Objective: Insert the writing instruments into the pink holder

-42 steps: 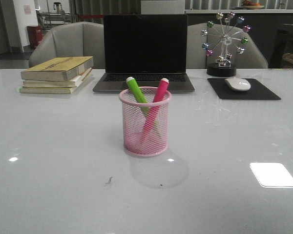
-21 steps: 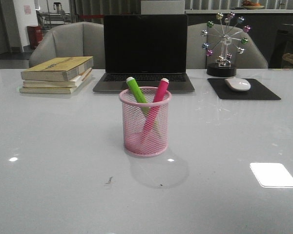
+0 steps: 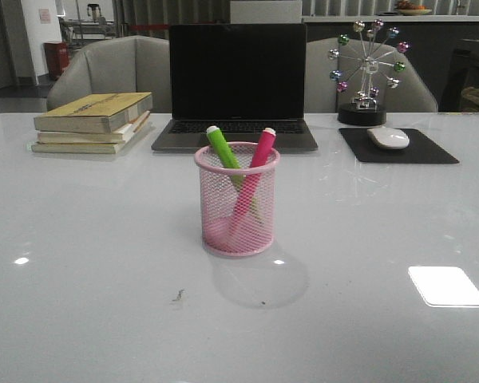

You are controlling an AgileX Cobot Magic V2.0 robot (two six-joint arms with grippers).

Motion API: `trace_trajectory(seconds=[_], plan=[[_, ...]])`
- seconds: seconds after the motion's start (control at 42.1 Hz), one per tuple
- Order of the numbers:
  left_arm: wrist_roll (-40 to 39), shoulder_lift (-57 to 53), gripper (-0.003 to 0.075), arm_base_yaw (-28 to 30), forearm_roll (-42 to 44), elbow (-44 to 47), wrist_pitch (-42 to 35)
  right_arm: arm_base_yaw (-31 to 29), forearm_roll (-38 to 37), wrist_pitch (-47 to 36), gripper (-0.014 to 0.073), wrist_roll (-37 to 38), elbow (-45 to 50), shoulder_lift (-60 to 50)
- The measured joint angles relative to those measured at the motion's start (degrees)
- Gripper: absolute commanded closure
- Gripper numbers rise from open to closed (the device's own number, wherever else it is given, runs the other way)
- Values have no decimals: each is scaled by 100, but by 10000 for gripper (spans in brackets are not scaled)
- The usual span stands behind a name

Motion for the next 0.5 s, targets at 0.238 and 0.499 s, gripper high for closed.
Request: trace_trajectory(seconds=[0.238,0.499], plan=[[189,0,621,0,-45,0,-47,0,0,0,537,0,0,0],[1008,0,621,0,-557,0,-157,0,0,0,537,0,0,0]])
